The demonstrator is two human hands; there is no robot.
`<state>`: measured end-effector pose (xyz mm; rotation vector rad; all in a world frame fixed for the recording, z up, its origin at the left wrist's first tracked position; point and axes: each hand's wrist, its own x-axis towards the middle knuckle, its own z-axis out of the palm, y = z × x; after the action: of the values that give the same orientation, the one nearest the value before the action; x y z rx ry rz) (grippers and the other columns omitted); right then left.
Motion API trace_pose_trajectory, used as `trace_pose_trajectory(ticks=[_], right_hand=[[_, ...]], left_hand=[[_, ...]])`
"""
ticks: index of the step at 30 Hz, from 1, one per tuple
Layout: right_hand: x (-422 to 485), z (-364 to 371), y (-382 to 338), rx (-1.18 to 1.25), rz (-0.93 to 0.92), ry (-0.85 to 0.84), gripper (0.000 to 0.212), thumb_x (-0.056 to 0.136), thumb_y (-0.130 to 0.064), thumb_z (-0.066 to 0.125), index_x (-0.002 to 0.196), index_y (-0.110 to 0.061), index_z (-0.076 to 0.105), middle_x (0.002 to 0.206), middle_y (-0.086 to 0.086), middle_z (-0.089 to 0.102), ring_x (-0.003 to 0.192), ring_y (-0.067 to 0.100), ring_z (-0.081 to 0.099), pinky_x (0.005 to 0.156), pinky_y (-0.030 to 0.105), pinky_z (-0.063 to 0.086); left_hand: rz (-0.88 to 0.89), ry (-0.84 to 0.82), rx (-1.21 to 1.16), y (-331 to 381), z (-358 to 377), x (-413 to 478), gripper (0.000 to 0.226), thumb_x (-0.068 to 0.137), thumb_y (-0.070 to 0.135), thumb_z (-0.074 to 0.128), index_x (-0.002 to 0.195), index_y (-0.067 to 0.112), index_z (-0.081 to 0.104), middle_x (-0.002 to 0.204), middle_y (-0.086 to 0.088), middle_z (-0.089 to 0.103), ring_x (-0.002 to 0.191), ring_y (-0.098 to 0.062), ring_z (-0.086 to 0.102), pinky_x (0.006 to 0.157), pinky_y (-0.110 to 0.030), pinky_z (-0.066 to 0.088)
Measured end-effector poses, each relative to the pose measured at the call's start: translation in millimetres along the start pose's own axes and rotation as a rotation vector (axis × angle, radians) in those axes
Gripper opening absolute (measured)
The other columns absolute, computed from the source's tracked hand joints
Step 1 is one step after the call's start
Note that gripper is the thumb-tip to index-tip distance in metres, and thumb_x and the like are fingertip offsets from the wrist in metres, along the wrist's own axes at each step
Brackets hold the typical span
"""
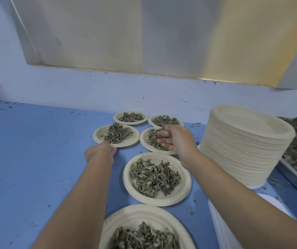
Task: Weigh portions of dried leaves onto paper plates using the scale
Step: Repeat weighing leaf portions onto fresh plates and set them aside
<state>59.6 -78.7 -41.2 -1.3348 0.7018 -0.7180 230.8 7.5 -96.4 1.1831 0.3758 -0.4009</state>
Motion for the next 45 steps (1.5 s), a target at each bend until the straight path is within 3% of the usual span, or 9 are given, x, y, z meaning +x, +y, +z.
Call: trace_pose_trajectory(ticks=[6,13,21,23,29,32,37,41,45], right_hand=[[-7,5,4,0.004,-0.030,-0.015,0.016,0.098,-0.010,0.044,0.107,-0.009,0.056,0.105,0.015,0.068,0.060,0.018,0.058,0.058,0.024,0.045],[-11,0,4,-0.019,-0.041,-0.004,0.018,0.098,-0.010,0.043,0.109,-0.009,0.056,0.101,0.014,0.070,0.063,0.017,0.060,0.061,0.024,0.047],[-31,-8,-4,0.015,-0.040,-0.007,0.023,0.097,-0.008,0.043,0.115,-0.004,0.057,0.086,0.007,0.068,0.063,0.017,0.060,0.061,0.024,0.046],[-41,-12,-8,0.015,-0.061,-0.009,0.024,0.096,-0.006,0.042,0.113,-0.006,0.058,0.085,0.007,0.069,0.063,0.016,0.060,0.061,0.023,0.048],[-72,-38,-27,-0.029,-0.169,-0.018,0.024,0.094,0.000,0.040,0.103,-0.008,0.060,0.078,0.006,0.069,0.053,0.013,0.059,0.050,0.018,0.047],[-86,-59,-39,-0.115,-0.243,-0.022,0.024,0.093,0.000,0.041,0.098,-0.009,0.063,0.077,0.006,0.070,0.049,0.013,0.059,0.045,0.020,0.046],[-102,-92,-54,-0.232,-0.349,0.006,0.026,0.088,0.001,0.045,0.088,-0.017,0.065,0.071,0.000,0.071,0.048,0.014,0.058,0.042,0.021,0.042],[-103,-117,-54,-0.546,-0.611,0.321,0.021,0.087,-0.008,0.053,0.090,-0.022,0.068,0.081,-0.011,0.068,0.070,0.000,0.058,0.064,0.016,0.042],[-99,-141,-48,-1.120,-0.678,0.464,0.030,0.094,-0.014,0.049,0.118,-0.015,0.067,0.110,0.001,0.068,0.113,0.023,0.044,0.091,0.033,0.039]], left_hand=[[-0.054,-0.115,0.033,2,-1,2,0.016,0.089,-0.007,0.056,0.100,0.005,0.054,0.076,-0.011,0.054,0.053,-0.018,0.056,0.052,-0.022,0.052],[-0.094,-0.138,0.038,4,3,-8,0.029,0.088,-0.011,0.055,0.113,0.004,0.055,0.075,-0.014,0.054,0.062,-0.019,0.055,0.060,-0.025,0.056],[-0.084,-0.132,-0.095,4,-4,-31,0.045,0.095,-0.008,0.041,0.139,-0.001,0.040,0.138,-0.015,0.048,0.115,-0.022,0.056,0.090,-0.020,0.047],[-0.087,-0.146,-0.070,2,-7,-44,0.043,0.095,-0.007,0.042,0.137,-0.001,0.041,0.133,-0.015,0.051,0.097,-0.023,0.061,0.085,-0.022,0.050],[-0.083,-0.464,0.198,-10,0,-112,0.010,0.095,0.001,0.049,0.093,-0.001,0.058,0.049,-0.004,0.055,0.056,-0.009,0.058,0.050,-0.018,0.052],[-0.009,-0.559,0.291,-8,10,-143,0.010,0.092,-0.002,0.052,0.086,0.001,0.058,0.068,-0.007,0.062,0.061,-0.012,0.059,0.054,-0.019,0.054],[0.144,-0.592,0.342,-6,25,-180,0.019,0.094,-0.002,0.051,0.111,-0.005,0.059,0.075,-0.008,0.058,0.064,-0.012,0.057,0.046,-0.015,0.050],[0.165,-0.676,0.362,-14,32,-206,0.022,0.095,0.000,0.049,0.114,-0.004,0.059,0.073,-0.006,0.058,0.058,-0.012,0.056,0.043,-0.013,0.047],[0.108,-0.758,0.335,-24,38,-231,0.012,0.094,0.003,0.051,0.086,0.004,0.060,0.075,-0.004,0.060,0.061,-0.011,0.058,0.059,-0.017,0.049]])
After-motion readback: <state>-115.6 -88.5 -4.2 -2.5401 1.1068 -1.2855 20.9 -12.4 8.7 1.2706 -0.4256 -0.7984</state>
